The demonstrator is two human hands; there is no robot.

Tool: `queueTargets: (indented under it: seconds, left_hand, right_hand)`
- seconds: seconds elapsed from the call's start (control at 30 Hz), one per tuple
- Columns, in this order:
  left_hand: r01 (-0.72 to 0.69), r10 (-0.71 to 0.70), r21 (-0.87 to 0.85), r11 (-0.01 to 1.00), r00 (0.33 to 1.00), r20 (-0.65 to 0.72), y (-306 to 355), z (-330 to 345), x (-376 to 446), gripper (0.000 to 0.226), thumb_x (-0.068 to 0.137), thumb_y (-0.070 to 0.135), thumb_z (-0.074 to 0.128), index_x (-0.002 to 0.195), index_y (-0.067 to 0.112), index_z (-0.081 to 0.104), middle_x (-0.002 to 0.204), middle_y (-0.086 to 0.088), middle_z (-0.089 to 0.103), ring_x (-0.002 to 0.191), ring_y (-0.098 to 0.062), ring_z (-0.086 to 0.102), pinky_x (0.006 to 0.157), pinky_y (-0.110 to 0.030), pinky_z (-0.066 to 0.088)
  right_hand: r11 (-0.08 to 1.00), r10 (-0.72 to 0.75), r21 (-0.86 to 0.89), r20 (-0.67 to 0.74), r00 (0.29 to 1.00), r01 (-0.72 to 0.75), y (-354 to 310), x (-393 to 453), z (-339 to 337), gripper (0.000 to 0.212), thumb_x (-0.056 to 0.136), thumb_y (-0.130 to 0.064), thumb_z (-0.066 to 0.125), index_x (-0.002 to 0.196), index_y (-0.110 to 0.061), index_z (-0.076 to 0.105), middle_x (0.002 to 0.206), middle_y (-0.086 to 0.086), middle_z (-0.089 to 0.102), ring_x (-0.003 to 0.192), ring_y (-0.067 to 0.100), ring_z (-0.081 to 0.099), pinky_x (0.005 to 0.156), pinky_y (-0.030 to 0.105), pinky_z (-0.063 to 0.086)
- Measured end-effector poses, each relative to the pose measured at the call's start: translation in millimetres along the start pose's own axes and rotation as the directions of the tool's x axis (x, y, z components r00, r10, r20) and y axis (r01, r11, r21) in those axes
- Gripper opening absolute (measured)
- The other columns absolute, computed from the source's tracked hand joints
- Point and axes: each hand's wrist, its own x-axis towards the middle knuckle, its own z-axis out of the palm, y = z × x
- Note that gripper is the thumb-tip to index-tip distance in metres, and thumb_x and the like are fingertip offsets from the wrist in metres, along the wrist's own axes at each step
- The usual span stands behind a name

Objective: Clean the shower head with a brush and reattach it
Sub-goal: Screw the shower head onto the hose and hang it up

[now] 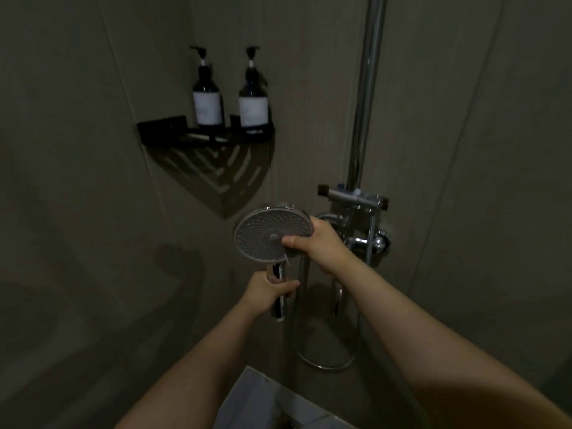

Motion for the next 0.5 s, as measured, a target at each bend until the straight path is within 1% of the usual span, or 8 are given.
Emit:
queueTargets:
  seconds: [0.07, 0.17, 0.23, 0.33, 0.4, 0.47, 0.5]
  left_hand:
    - [0.020, -0.020, 0.001, 1.000, 1.000, 0.014, 27.1, -6.5, -9.8, 0.031, 0.076, 0.000, 0.072, 0.050, 0.009, 0.059, 0.039, 0.010, 0.058, 0.040, 0.004, 0.053, 0.052, -0.011, 0.044]
    - [0.041, -0.041, 0.019, 0.999, 0.999, 0.027, 63.8, -14.2, -21.5, 0.029, 0.075, 0.005, 0.075, 0.050, 0.010, 0.061, 0.039, 0.010, 0.058, 0.041, 0.003, 0.052, 0.055, -0.016, 0.043]
    - [0.043, -0.044, 0.027, 0.999, 0.998, 0.033, 89.0, -16.1, -27.2, 0.031, 0.075, 0.006, 0.075, 0.049, 0.012, 0.060, 0.038, 0.010, 0.057, 0.040, 0.003, 0.052, 0.056, -0.018, 0.043]
    - [0.033, -0.033, 0.007, 0.999, 0.999, 0.036, 120.7, -14.0, -35.9, 0.036, 0.074, 0.006, 0.076, 0.043, 0.018, 0.061, 0.040, 0.009, 0.060, 0.042, 0.003, 0.056, 0.064, -0.024, 0.047]
    - [0.023, -0.022, -0.028, 0.999, 1.000, 0.018, 136.7, -10.6, -42.5, 0.042, 0.074, 0.004, 0.075, 0.038, 0.019, 0.061, 0.039, 0.010, 0.059, 0.041, 0.004, 0.055, 0.063, -0.023, 0.046]
    - [0.020, -0.019, -0.058, 0.998, 1.000, 0.002, 151.6, -7.1, -48.2, 0.037, 0.076, 0.002, 0.073, 0.045, 0.017, 0.061, 0.037, 0.011, 0.058, 0.039, 0.006, 0.054, 0.057, -0.015, 0.045]
    - [0.011, -0.012, -0.080, 0.997, 1.000, -0.008, 159.8, -5.2, -50.7, 0.032, 0.078, 0.002, 0.071, 0.050, 0.014, 0.060, 0.037, 0.012, 0.057, 0.039, 0.007, 0.054, 0.053, -0.010, 0.045]
  right_hand:
    - [1.000, 0.011, 0.003, 0.002, 1.000, -0.011, -29.7, -5.1, 0.6, 0.033, 0.082, 0.007, 0.060, 0.112, -0.005, 0.057, 0.090, -0.004, 0.064, 0.085, 0.011, 0.063, 0.072, 0.018, 0.055]
    - [1.000, 0.009, 0.013, 0.011, 1.000, -0.009, -68.0, -9.9, -0.7, 0.029, 0.082, 0.007, 0.060, 0.099, -0.016, 0.059, 0.092, -0.004, 0.064, 0.086, 0.011, 0.064, 0.076, 0.022, 0.056]
    - [1.000, -0.001, 0.004, -0.009, 1.000, 0.001, -91.6, -10.8, -3.3, 0.031, 0.081, 0.007, 0.060, 0.093, -0.021, 0.059, 0.091, -0.003, 0.065, 0.084, 0.008, 0.064, 0.074, 0.020, 0.056]
    - [1.000, -0.017, -0.008, -0.032, 0.999, 0.017, -121.3, -12.6, -6.8, 0.032, 0.081, 0.009, 0.061, 0.090, -0.021, 0.060, 0.087, -0.004, 0.066, 0.074, 0.000, 0.066, 0.072, 0.018, 0.056]
    - [0.999, -0.025, -0.022, -0.039, 0.999, 0.024, -136.3, -15.6, -9.0, 0.030, 0.081, 0.010, 0.060, 0.095, -0.016, 0.061, 0.086, -0.005, 0.065, 0.071, -0.002, 0.066, 0.070, 0.015, 0.054]
    - [0.999, -0.041, -0.024, -0.051, 0.998, 0.040, -148.1, -19.4, -12.0, 0.032, 0.081, 0.011, 0.060, 0.108, -0.007, 0.059, 0.089, -0.003, 0.065, 0.078, 0.003, 0.063, 0.070, 0.012, 0.053]
    - [0.999, -0.052, -0.013, -0.065, 0.997, 0.051, -152.7, -20.8, -13.8, 0.035, 0.081, 0.011, 0.060, 0.113, -0.003, 0.057, 0.092, 0.001, 0.064, 0.082, 0.008, 0.062, 0.071, 0.013, 0.053]
